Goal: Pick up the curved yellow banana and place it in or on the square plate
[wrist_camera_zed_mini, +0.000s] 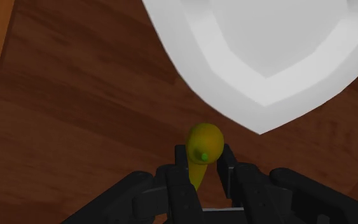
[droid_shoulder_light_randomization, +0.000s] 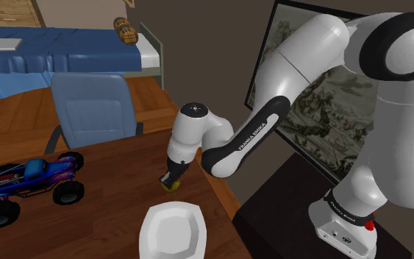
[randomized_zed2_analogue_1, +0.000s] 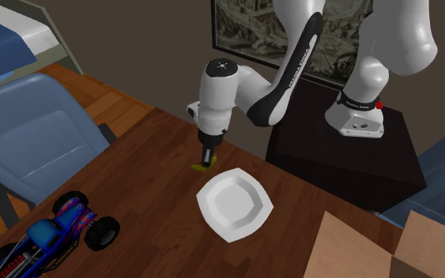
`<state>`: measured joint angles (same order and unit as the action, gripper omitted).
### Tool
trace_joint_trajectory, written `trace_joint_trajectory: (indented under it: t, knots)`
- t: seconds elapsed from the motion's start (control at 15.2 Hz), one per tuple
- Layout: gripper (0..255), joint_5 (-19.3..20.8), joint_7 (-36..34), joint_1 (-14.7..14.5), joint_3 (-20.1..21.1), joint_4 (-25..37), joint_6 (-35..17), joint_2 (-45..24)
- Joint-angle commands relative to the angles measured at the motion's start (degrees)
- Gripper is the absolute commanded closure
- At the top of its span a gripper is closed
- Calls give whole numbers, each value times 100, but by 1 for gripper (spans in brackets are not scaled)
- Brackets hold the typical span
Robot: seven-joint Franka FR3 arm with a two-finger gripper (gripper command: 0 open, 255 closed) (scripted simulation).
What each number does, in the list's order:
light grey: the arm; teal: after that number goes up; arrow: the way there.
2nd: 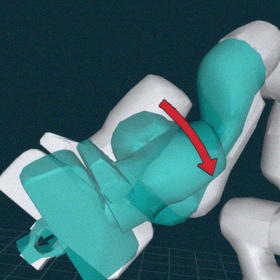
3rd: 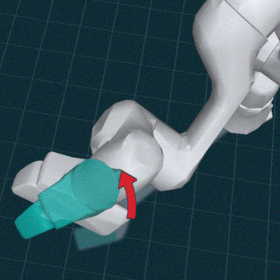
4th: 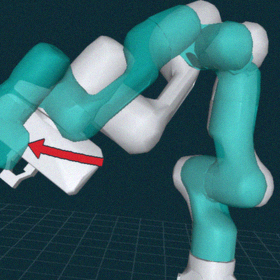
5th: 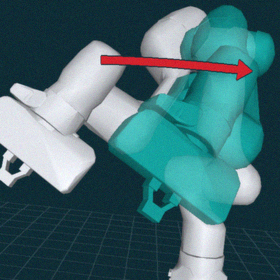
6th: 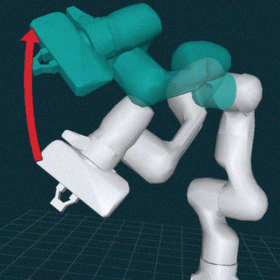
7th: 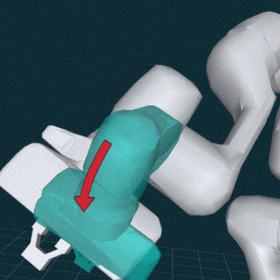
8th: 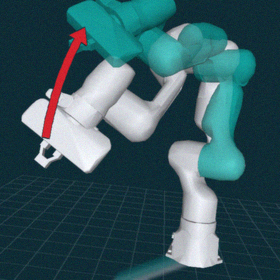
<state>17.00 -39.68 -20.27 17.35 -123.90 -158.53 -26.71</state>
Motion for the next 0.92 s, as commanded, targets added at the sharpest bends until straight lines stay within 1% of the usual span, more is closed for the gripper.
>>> trace_joint_trajectory:
  t: [0.0, 0.33, 0.59, 0.86]
  knots:
    - [255, 24, -222, -163, 12, -183, -38, 148]
    - [255, 190, -1033, -806, -34, -594, -176, 429]
    - [255, 353, -1729, -1350, -61, -802, -214, 588]
    - [255, 545, -1920, -1507, -221, -769, -392, 375]
